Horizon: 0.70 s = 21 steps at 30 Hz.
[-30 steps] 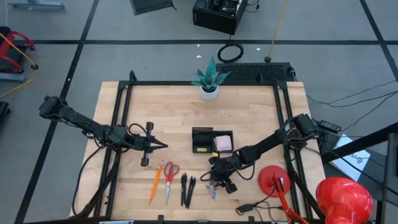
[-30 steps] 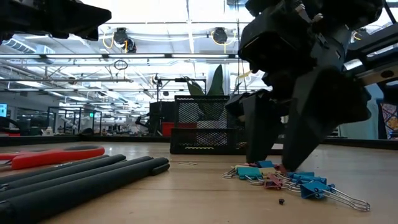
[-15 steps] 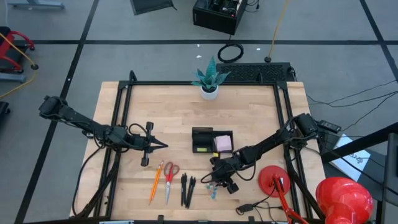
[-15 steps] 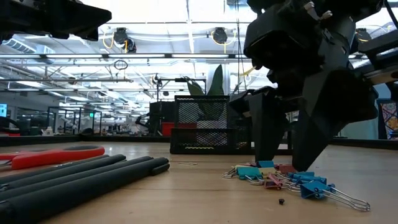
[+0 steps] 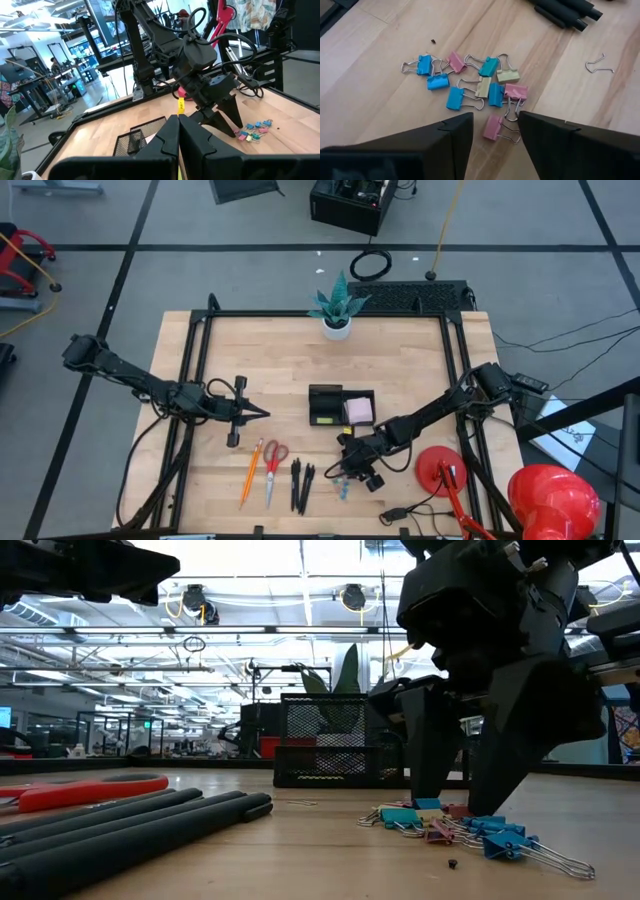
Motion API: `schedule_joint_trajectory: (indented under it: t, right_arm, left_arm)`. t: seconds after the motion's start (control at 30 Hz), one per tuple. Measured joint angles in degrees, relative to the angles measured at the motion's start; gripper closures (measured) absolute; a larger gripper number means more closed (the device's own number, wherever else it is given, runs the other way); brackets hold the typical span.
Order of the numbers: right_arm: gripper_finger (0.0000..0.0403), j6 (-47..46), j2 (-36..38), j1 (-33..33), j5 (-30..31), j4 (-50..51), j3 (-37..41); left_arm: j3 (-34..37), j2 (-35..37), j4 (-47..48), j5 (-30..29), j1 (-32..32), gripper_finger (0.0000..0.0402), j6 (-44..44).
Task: Pick and place office supplies into organizer
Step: Put the pink binder clip into the black desk organizer
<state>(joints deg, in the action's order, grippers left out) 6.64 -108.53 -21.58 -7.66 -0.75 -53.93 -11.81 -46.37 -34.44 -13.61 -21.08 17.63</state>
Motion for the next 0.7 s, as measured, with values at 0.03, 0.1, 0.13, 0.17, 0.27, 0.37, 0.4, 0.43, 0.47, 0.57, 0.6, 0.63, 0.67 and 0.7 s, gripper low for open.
schedule_joint_trajectory:
  t: [0.03,0.1,0.13,0.17,0.27,0.37,0.4,0.43,0.47,0.57,0.6,0.63,0.67,0.7]
  right_arm:
    - [0.0263,0.10,-0.01,0.01,0.06,0.28,0.00]
    - [0.0277,0.14,-0.02,0.03,0.17,0.55,0.00]
    - [0.0285,0.14,-0.02,0.04,0.17,0.63,0.00]
    - [0.0294,0.14,-0.02,0.07,0.18,0.65,0.00]
    - [0.0318,0.33,-0.02,0.13,0.20,0.95,0.00]
    - [0.0339,0.83,-0.02,0.13,0.20,1.51,0.01]
    - [0.0345,0.99,-0.02,0.13,0.21,1.58,0.02]
    - [0.0350,1.07,-0.01,0.13,0.22,1.61,0.02]
    - [0.0355,1.18,0.00,0.13,0.21,1.61,0.03]
    - [0.0364,1.49,0.52,0.13,0.25,1.69,0.04]
    - [0.0366,1.54,0.95,0.13,0.32,1.72,0.04]
    - [0.0367,1.59,1.59,0.13,0.39,1.85,0.04]
    - [0.0367,1.65,2.37,0.13,0.39,1.83,0.04]
    - [0.0367,1.77,3.26,0.13,0.40,1.93,0.08]
  left_arm:
    - [0.00,0.00,-0.02,0.00,0.00,0.0385,0.00]
    - [0.00,0.00,0.00,-0.01,0.00,0.0385,-0.02]
    - [0.00,-0.02,-0.02,-0.01,0.00,0.0385,-0.01]
    - [0.00,0.00,-0.02,0.00,0.00,0.0385,0.00]
    - [0.00,-0.02,-0.02,0.00,0.00,0.0385,-0.02]
    - [0.00,-0.01,-0.02,-0.01,0.00,0.0385,-0.02]
    - [0.00,-0.02,-0.02,-0.02,0.00,0.0385,-0.02]
    - [0.00,-0.02,-0.02,0.00,0.00,0.0385,-0.04]
    - [0.00,-0.01,-0.02,-0.01,0.00,0.0385,-0.04]
    - [0.00,0.00,-0.02,-0.01,0.00,0.0385,-0.07]
    - [0.00,-0.01,-0.02,-0.02,0.00,0.0385,-0.07]
    - [0.00,-0.02,-0.02,-0.02,0.00,0.0385,-0.07]
    - [0.00,-0.01,-0.01,-0.02,0.00,0.0385,-0.07]
    - [0.00,-0.01,-0.02,-0.02,0.00,0.0385,-0.07]
